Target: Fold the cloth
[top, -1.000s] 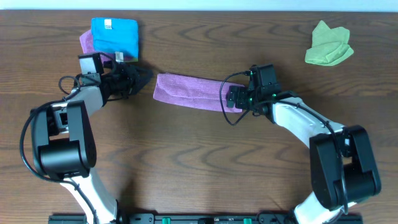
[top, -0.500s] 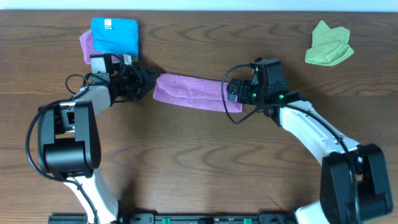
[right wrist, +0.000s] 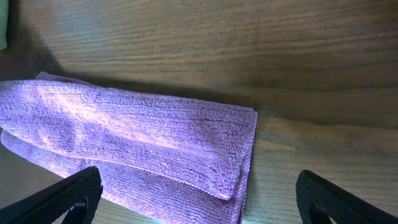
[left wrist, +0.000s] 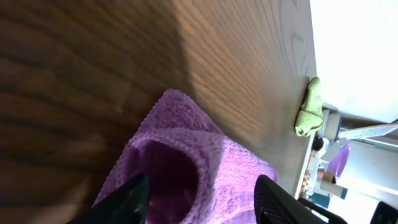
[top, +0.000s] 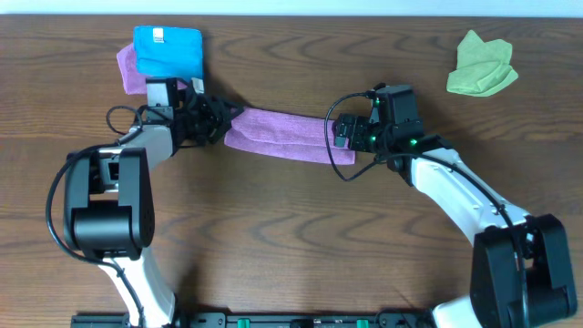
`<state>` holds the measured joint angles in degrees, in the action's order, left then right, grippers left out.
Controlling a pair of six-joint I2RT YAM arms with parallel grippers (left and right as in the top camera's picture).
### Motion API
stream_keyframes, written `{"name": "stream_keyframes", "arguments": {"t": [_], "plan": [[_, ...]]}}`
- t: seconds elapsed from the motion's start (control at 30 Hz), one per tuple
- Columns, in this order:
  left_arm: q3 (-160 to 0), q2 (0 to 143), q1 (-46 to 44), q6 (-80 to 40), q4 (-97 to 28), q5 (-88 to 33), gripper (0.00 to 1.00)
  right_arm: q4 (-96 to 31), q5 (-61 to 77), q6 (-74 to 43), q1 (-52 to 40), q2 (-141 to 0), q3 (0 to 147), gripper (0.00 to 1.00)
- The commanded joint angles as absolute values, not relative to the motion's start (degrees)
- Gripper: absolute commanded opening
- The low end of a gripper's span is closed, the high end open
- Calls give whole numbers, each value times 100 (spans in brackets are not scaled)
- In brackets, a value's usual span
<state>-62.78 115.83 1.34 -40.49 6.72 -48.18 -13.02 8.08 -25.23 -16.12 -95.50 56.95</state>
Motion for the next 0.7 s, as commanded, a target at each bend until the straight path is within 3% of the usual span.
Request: {"name": "stream_keyframes", "arguments": {"t": [0.0,0.67], "plan": [[-6407,11692,80,-4040,753,-4705,55,-1313,819,-2589,-1658,-9439,5732,99],[-6407,11692,58,-4274,773,-5749,46,-1420,819,-2589,-1658,-9439,5732,99]]}}
